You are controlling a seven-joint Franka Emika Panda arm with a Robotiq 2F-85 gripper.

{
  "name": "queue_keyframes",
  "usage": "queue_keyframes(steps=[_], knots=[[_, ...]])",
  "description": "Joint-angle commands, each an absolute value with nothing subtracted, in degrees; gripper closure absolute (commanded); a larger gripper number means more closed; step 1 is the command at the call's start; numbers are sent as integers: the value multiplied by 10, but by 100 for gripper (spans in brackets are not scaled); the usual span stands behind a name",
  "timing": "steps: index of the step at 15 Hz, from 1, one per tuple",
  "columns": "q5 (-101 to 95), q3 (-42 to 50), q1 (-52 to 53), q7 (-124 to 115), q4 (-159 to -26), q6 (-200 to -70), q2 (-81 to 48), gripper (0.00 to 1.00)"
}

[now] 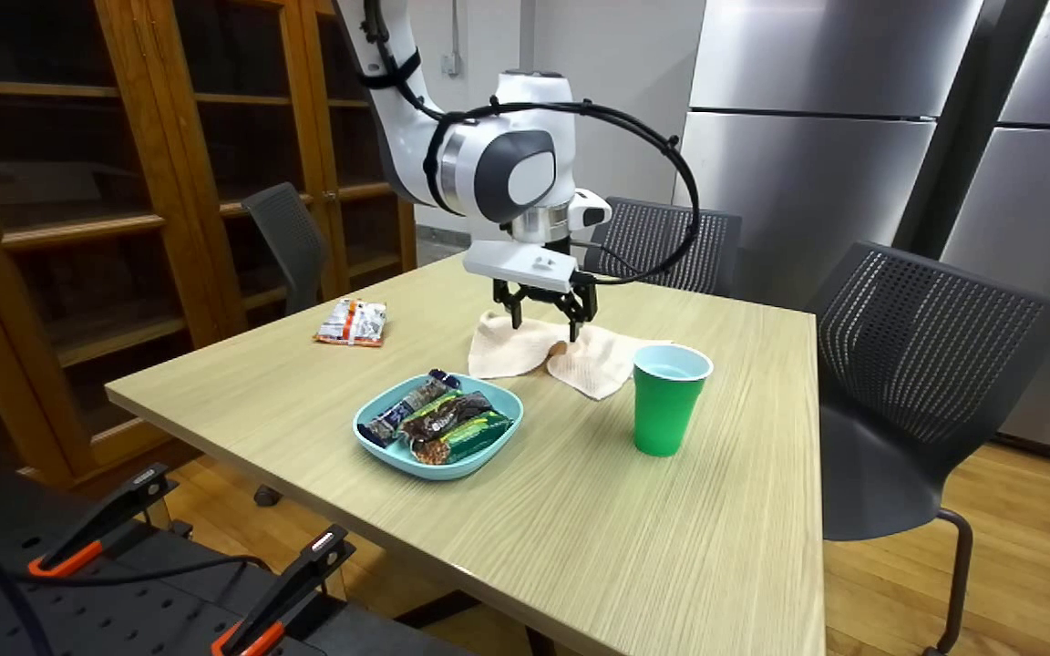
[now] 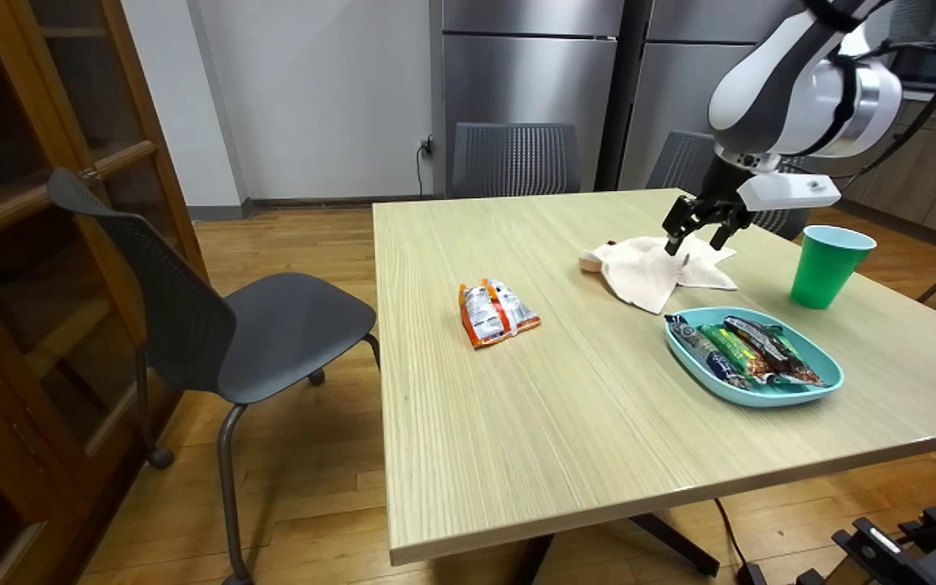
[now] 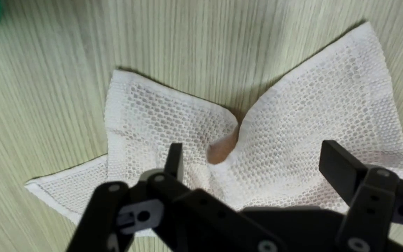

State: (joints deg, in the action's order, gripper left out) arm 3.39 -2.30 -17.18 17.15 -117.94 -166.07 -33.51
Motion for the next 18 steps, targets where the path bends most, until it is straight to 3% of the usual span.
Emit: queue_keyframes(steps=[1, 9, 10, 11, 18], knots=[[21, -27, -179, 183, -1127, -1629, -369, 0], [13, -28, -178, 186, -1090, -1629, -404, 0], [12, -29, -179, 188, -1088, -1629, -406, 25], [11, -28, -178, 187, -1088, -1631, -407, 26], [7, -28, -179, 194, -1085, -1633, -413, 82]])
